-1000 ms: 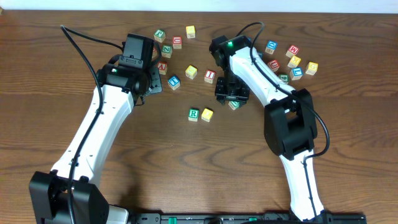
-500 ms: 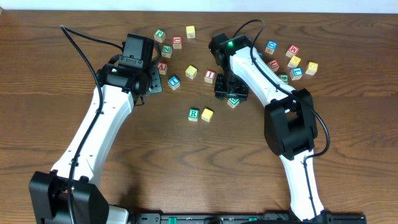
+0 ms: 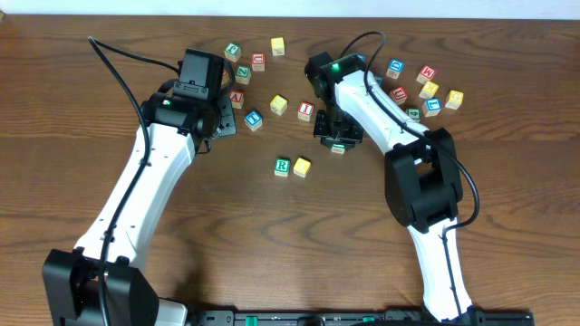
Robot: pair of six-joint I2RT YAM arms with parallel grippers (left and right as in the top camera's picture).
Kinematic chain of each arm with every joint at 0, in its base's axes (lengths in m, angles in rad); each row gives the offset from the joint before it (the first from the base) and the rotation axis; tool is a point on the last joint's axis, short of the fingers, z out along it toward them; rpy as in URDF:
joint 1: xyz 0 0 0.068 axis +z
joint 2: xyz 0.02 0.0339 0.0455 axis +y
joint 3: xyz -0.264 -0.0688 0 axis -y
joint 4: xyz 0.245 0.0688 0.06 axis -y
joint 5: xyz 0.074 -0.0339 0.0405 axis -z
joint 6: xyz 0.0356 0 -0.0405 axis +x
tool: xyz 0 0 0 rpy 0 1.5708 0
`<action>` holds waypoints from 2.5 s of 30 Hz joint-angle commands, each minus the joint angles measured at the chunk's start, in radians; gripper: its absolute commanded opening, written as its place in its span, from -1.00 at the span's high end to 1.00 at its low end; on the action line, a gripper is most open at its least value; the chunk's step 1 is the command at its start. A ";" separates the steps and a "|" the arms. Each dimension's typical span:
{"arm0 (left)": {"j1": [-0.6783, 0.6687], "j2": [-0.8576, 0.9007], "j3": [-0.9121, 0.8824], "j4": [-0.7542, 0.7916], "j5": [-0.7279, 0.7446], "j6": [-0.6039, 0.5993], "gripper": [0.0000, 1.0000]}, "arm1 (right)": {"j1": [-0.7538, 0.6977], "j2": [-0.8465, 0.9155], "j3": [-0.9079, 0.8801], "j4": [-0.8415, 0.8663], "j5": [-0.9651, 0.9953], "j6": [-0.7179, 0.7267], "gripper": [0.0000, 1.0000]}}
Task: Spell out ROBOT
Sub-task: 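Close the right gripper on the green B block, then carry the green B block with the right gripper toward the O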
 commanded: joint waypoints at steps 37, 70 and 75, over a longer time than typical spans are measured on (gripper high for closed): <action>0.002 -0.014 0.022 -0.001 -0.014 0.018 0.04 | -0.007 -0.018 0.134 -0.086 -0.128 -0.934 -0.72; 0.003 -0.014 0.022 -0.001 -0.014 0.025 0.05 | 0.035 -0.018 -0.021 0.023 -0.055 0.153 0.28; 0.003 -0.014 0.022 -0.001 -0.014 0.025 0.04 | 0.035 -0.018 -0.022 0.027 -0.013 0.072 0.31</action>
